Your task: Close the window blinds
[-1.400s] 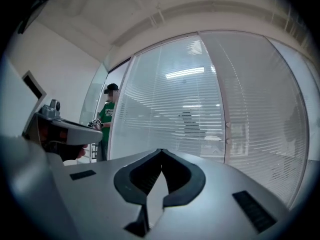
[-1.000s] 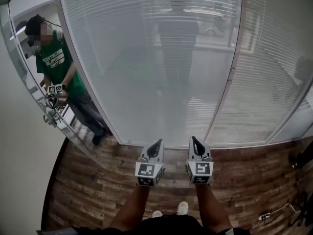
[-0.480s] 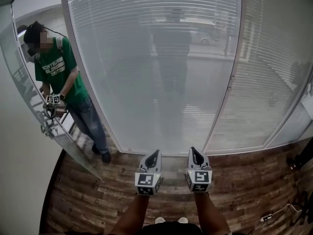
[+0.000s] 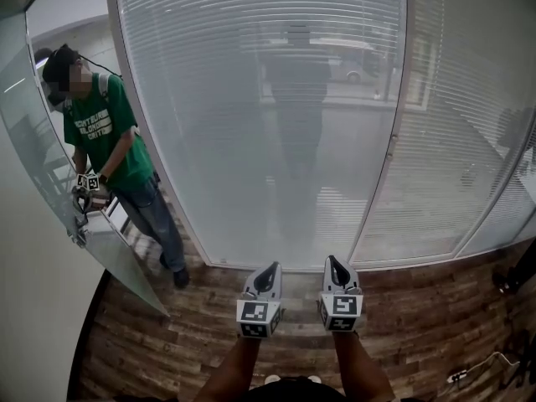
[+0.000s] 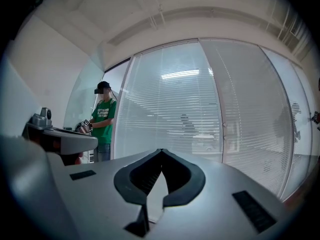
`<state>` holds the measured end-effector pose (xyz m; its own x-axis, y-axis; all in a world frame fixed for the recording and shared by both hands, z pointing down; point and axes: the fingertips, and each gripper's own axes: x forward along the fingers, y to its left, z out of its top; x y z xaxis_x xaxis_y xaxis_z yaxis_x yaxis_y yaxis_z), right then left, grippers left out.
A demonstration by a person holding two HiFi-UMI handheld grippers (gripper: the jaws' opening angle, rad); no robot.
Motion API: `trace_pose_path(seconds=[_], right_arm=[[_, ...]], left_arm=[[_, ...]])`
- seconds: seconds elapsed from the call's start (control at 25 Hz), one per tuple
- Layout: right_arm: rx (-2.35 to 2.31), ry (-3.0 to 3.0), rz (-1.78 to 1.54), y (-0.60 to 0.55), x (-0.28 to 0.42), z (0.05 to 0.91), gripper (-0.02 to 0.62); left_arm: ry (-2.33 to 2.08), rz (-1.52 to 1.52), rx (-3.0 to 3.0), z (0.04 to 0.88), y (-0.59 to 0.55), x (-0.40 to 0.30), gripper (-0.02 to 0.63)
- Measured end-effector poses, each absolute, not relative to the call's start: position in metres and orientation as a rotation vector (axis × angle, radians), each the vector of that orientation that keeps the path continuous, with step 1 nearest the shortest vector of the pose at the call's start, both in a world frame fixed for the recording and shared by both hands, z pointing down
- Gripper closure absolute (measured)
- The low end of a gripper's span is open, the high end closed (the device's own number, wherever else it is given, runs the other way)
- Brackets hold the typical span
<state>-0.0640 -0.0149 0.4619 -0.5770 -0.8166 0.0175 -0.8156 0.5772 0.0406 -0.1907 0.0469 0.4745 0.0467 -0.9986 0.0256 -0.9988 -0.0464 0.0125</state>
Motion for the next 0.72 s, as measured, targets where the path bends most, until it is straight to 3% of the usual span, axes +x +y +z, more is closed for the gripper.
trace_pose_path(seconds=[0.72], right_arm=[[1.352, -2.811, -0.062, -0.012, -0.066, 0.452, 0.592]], left_arm=[[-2.189, 0.002, 2.247, 0.452, 0.045, -0.179, 0.606]])
